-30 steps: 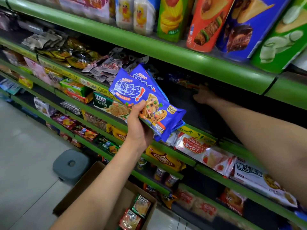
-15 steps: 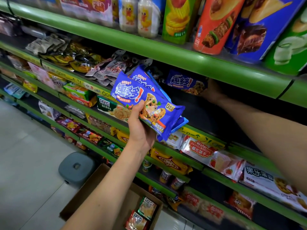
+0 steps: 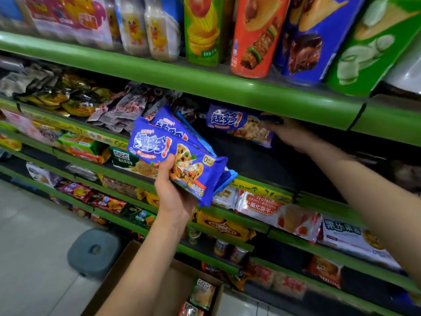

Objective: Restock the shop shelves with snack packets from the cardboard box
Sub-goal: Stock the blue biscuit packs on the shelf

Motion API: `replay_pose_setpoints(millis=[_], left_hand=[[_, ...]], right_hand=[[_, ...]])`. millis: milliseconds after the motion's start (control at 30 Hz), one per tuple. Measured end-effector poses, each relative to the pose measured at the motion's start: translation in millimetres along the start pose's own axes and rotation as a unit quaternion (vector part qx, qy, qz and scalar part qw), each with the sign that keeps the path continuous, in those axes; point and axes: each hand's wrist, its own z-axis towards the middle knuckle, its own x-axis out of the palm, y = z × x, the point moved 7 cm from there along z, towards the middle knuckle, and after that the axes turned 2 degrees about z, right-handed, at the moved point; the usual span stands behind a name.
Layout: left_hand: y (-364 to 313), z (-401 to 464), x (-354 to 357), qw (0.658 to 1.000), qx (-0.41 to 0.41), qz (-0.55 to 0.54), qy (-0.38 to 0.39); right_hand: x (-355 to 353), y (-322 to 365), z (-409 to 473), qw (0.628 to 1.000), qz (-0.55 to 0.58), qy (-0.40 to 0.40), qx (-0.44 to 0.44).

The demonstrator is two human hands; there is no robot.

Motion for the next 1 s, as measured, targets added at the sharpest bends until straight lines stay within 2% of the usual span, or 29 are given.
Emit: replay_pose_setpoints(millis=[100, 300, 433, 733, 1000], left_hand=[[3.8, -2.6, -2.3, 1.0, 0.003, 0.01, -0.003], [4.9, -5.6, -9.1, 1.0, 0.01, 0.008, -0.003], [0.8, -7.6, -13.5, 0.999, 0.03, 0.018, 0.001], [7.0, -9.5, -7.3, 0.998, 0.009, 0.05, -0.033], [3.5, -13.2, -4.3, 0.998, 0.02, 0.046, -0.023]], right_hand=[[-7.5, -9.9, -37.2, 0.987, 0.155, -0.008, 0.026], [-16.2, -26.0, -91.7, 0.967, 0.248, -0.035, 0.054], [-11.7, -39.7, -101.2, 0.964, 0.251, -0.051, 0.073], [-7.7, -41.5, -103.6, 0.963, 0.252, -0.03, 0.086], [-6.4, -45.3, -101.1, 0.961, 0.263, -0.013, 0.088]])
